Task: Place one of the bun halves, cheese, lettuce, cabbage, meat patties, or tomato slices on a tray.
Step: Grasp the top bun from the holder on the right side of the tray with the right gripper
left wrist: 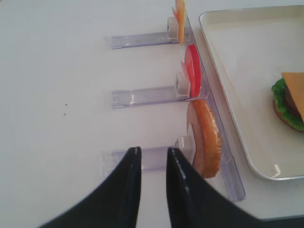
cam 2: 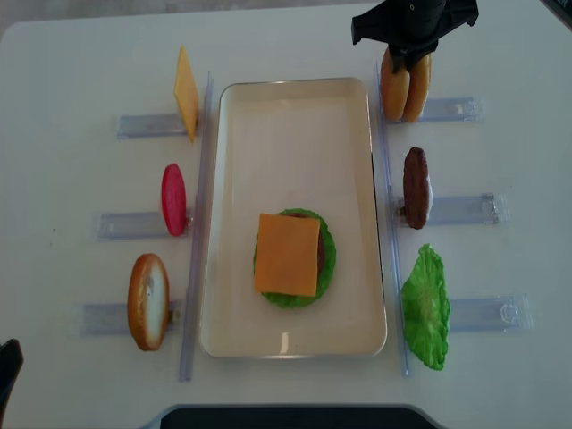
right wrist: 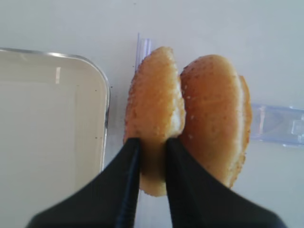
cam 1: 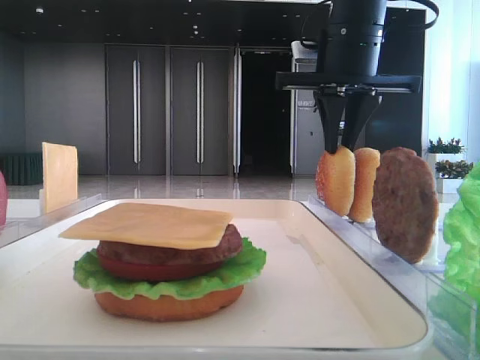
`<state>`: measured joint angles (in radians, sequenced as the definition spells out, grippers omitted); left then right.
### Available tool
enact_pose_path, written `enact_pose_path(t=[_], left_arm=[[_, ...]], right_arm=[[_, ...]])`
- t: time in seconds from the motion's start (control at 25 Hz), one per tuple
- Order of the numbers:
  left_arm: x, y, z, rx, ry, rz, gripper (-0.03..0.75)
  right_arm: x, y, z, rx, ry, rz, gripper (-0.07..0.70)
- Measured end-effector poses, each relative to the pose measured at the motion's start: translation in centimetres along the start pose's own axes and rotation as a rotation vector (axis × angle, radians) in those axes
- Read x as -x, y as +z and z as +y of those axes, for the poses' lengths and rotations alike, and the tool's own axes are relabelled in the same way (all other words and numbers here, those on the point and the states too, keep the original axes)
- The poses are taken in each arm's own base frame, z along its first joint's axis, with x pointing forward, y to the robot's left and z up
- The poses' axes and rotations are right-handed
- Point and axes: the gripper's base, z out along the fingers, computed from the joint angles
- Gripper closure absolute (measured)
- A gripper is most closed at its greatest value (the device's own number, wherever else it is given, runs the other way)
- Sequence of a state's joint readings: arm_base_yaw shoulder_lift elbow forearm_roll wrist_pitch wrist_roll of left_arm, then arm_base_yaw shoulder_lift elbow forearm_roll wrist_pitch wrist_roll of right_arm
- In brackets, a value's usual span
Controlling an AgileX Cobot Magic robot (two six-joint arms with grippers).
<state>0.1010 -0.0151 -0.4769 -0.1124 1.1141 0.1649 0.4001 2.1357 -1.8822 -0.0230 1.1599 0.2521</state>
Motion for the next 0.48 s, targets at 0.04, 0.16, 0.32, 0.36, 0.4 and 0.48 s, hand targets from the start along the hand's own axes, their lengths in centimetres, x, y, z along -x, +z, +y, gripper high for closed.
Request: enact_pose_path(t=[0.04, 0.16, 0.32, 0.36, 0.4, 0.48], left_arm=[[0.0, 0.0, 0.0, 0.0, 0.0, 0.0, 0.575], [0.0, 0.0, 0.0, 0.0, 0.0, 0.0, 0.575], [0.0, 0.0, 0.0, 0.0, 0.0, 0.0, 0.575], [0.0, 0.0, 0.0, 0.0, 0.0, 0.0, 0.575], [0.0, 0.0, 0.0, 0.0, 0.0, 0.0, 0.575], [0.0, 0.0, 0.0, 0.0, 0.0, 0.0, 0.575]], right_arm=[[-0.1, -0.3, 0.2, 0.002, -0.005, -0.002, 0.479], [-0.4, -0.9, 1.1, 0.023, -0.022, -0.008, 0.557], [-0.8, -1.2, 1.8, 0.023, -0.038, 0.01, 0.596], [-0.8, -1.3, 1.8, 0.021, -0.041, 0.013, 0.603], [-0.8, -1.3, 1.9, 0.02, -0.043, 0.015, 0.609], [-0.9, -1.4, 1.8, 0.014, -0.045, 0.016, 0.615]])
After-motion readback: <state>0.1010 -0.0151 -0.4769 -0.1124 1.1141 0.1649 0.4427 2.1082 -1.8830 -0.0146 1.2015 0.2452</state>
